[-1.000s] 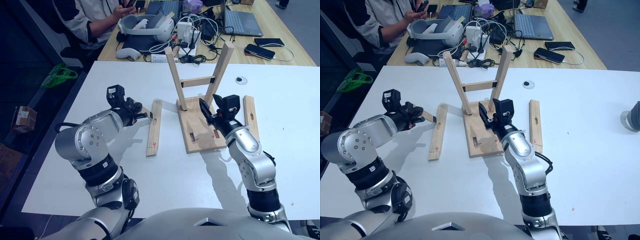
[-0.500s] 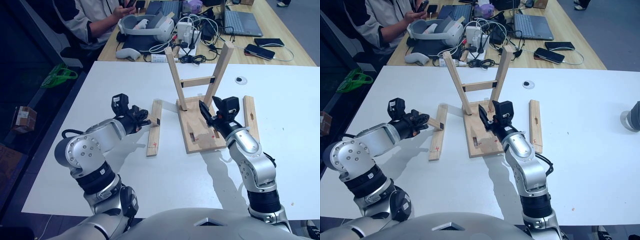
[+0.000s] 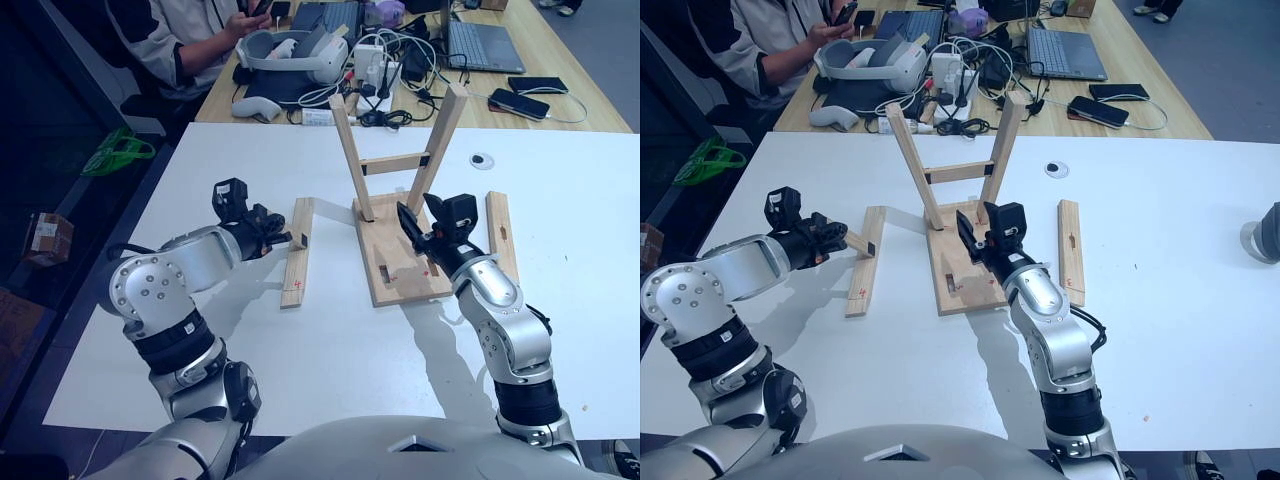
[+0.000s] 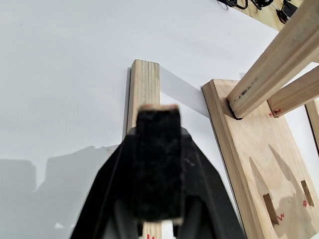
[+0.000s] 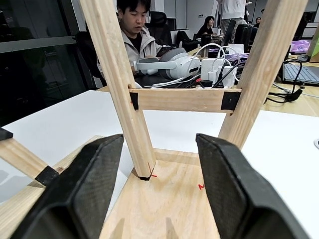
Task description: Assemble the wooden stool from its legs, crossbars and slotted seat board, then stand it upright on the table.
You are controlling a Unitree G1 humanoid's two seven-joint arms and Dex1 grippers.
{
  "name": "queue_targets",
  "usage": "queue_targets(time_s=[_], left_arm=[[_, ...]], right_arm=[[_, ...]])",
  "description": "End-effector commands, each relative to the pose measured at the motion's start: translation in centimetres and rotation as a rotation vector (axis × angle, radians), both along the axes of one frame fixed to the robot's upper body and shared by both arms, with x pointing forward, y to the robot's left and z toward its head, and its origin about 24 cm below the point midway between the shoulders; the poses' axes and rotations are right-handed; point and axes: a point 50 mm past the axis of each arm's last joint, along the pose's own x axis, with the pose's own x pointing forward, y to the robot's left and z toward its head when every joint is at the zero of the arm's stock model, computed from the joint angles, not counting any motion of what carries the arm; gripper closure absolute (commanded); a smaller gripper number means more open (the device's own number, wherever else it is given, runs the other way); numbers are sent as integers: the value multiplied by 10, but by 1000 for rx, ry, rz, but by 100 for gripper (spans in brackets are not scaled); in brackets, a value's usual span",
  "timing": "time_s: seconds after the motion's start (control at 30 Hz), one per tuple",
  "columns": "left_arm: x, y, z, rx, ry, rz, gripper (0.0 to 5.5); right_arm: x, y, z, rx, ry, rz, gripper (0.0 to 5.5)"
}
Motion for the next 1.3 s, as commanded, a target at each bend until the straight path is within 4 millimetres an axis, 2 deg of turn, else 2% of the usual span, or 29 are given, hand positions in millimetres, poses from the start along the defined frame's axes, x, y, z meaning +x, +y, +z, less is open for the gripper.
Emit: queue_targets(time_s=[0.03, 0.23, 0.5, 0.77, 1.07, 1.3], left_arm=[[7, 9, 6, 18, 9, 49, 509], [15, 12, 13, 16, -4, 60, 509], [11, 10, 3, 39, 37, 26, 509], [11, 10, 3, 63, 34, 11, 509], [6, 5, -12, 105, 93, -46, 509], [14, 0, -22, 148, 134, -120, 509]], right_arm=[[1, -1, 0, -12, 1, -2, 280], [2, -2, 1, -18, 2, 4, 280], [2, -2, 1, -20, 5, 6, 280], [2, -3, 1, -21, 6, 6, 280], [3, -2, 1, -20, 10, 6, 280], [5, 0, 2, -16, 8, 14, 280]])
